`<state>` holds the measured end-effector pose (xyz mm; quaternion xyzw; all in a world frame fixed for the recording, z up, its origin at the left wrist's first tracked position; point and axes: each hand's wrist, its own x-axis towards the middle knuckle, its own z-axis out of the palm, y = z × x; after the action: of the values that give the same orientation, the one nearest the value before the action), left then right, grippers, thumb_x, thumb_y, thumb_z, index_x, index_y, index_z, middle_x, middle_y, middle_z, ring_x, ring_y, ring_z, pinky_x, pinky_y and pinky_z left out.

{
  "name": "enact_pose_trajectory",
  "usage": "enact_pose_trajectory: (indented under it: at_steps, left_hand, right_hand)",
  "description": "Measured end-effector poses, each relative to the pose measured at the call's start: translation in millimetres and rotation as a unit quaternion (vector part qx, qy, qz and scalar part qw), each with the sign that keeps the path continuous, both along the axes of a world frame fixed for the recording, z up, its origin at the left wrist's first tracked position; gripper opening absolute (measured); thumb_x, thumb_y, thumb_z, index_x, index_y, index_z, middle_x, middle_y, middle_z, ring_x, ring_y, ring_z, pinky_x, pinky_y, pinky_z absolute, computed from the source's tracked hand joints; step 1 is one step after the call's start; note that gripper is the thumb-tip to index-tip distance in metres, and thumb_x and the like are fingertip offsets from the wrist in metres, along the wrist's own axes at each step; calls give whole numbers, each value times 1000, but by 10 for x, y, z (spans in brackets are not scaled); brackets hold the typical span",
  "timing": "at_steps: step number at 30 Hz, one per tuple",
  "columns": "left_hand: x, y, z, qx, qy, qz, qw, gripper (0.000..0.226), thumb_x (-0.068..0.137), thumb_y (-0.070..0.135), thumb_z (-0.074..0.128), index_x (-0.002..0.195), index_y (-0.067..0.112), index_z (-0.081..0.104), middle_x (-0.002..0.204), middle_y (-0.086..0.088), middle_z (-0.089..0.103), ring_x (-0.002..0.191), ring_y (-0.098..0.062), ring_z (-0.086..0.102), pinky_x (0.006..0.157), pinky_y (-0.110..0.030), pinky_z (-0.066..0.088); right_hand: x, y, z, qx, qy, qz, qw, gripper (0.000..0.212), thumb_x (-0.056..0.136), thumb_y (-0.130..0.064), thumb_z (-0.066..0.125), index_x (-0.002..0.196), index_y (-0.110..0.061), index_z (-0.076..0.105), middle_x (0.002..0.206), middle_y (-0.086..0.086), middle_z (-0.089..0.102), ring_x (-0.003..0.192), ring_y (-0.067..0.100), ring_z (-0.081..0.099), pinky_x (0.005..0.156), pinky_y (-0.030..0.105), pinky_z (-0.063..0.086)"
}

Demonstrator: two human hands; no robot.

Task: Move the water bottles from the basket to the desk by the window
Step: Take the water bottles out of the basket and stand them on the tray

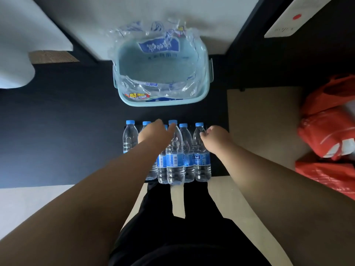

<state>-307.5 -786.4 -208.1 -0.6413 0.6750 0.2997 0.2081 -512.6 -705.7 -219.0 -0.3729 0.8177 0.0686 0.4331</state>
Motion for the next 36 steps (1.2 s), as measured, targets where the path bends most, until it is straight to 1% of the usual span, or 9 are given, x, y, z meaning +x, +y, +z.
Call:
enact_pose_trajectory:
  at_steps: [3,5,7,9,18,23,29,33,36]
  left_hand:
    - [260,84,51,10,-1,9,1000,48,94,70,31,99,31,58,91,-4,68,78,-26,66,82,-42,56]
    - [461,151,82,6,1,5,1000,56,94,72,32,101,24,61,88,-5,71,79,-25,69,88,-37,50]
    - [669,217,105,19,-12,-31,999,45,100,58,38,116,22,61,104,-8,72,91,-30,69,85,-43,56]
    - [884,273,152,21,-32,-44,998,46,102,53,40,130,22,58,116,-7,71,91,-28,70,78,-44,60]
    - [1663,442,179,19,-62,-25,998,42,96,62,40,115,34,66,87,12,59,77,-15,59,63,-30,47]
    - [1836,419,89,31,-99,-26,994,61,90,74,43,124,26,60,114,1,71,94,-23,68,78,-40,59]
    - [1890,337,-124,52,-99,-52,992,74,83,82,44,132,27,57,125,1,69,107,-25,67,82,-40,56]
    - [1903,281,-238,106,-35,-66,992,70,88,78,43,136,29,56,129,-3,68,112,-28,65,92,-45,55]
    - [1886,309,-279,117,10,-54,992,61,88,77,47,131,35,60,123,0,71,108,-26,66,91,-43,54]
  right_hand:
    - [-22,106,99,33,10,48,998,39,106,-44,50,121,-11,63,110,8,69,95,26,68,83,38,58]
    - [-48,186,148,48,21,94,994,37,106,-45,51,114,-12,64,99,4,69,85,21,66,70,33,53]
    - [-83,267,188,51,24,129,990,34,105,-45,52,109,-13,65,90,2,66,77,18,63,64,33,51]
    - [-133,347,216,48,21,151,987,34,104,-45,53,110,-14,65,90,1,66,79,19,64,74,36,56]
    - [-325,553,292,62,53,236,968,37,104,-48,53,126,-19,61,90,-5,60,78,14,61,70,33,54]
    - [-269,574,195,72,51,262,961,46,104,-53,51,133,-18,57,105,-1,65,87,17,63,79,37,58]
    - [-185,605,36,128,52,307,942,57,98,-46,61,144,-15,47,122,9,62,102,27,64,84,42,58]
    - [-160,560,-40,148,27,262,953,74,95,-39,68,156,-16,33,129,12,58,105,28,63,82,39,56]
    - [-49,512,-96,138,-35,193,971,69,89,-36,73,146,-18,40,111,5,61,91,22,65,71,37,54]
